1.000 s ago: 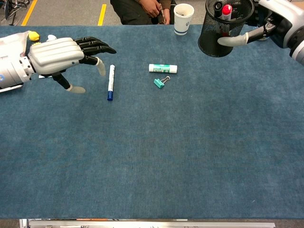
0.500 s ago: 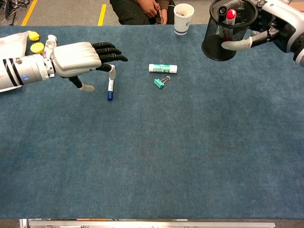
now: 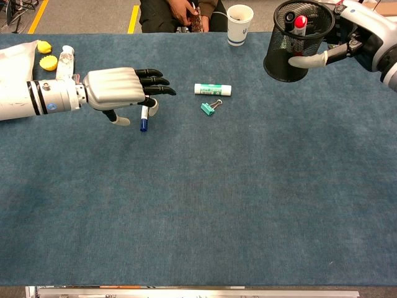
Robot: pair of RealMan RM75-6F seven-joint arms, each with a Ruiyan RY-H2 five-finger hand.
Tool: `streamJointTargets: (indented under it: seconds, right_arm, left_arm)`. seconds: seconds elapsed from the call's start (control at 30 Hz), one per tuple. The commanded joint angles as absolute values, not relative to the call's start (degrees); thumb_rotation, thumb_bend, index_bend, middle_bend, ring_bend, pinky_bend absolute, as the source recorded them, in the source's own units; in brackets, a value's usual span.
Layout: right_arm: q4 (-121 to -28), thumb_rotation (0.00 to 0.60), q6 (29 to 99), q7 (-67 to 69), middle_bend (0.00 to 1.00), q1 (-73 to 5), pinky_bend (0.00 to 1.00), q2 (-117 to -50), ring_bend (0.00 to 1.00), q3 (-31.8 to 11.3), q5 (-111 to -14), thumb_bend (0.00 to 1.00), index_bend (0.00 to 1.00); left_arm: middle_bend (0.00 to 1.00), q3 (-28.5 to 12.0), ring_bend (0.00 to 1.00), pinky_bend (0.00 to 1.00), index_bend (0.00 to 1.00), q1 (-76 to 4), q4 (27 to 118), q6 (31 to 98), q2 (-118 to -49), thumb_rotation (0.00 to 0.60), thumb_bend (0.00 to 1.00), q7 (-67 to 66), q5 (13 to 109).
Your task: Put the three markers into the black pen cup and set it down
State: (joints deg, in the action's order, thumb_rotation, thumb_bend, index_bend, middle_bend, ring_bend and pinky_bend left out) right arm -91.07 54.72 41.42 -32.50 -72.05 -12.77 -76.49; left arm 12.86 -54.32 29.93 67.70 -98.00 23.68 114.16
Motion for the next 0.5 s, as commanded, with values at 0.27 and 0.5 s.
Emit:
streamJointTargets:
  seconds: [0.27, 0.5]
  right_arm:
    - [-90.2, 0.6, 54.3, 42.2, 0.35, -32.4, 0.3, -72.3, 0.28, -12.8, -76.3, 0.16, 0.39]
    - [-89.6, 0.6, 54.1, 42.9, 0.35, -32.4, 0.3, -72.4, 0.28, -12.8, -76.4, 0.16, 0.39]
  left_arm:
    - [0.05, 15.0, 0.0, 0.05, 0.41, -55.7, 26.6, 66.9, -100.0, 0.6, 0.2, 22.5, 114.3]
    - [0.05, 16.0, 0.0, 0.05, 0.43, -56.1, 25.4, 66.7, -100.9, 0.6, 0.2, 21.3, 114.1]
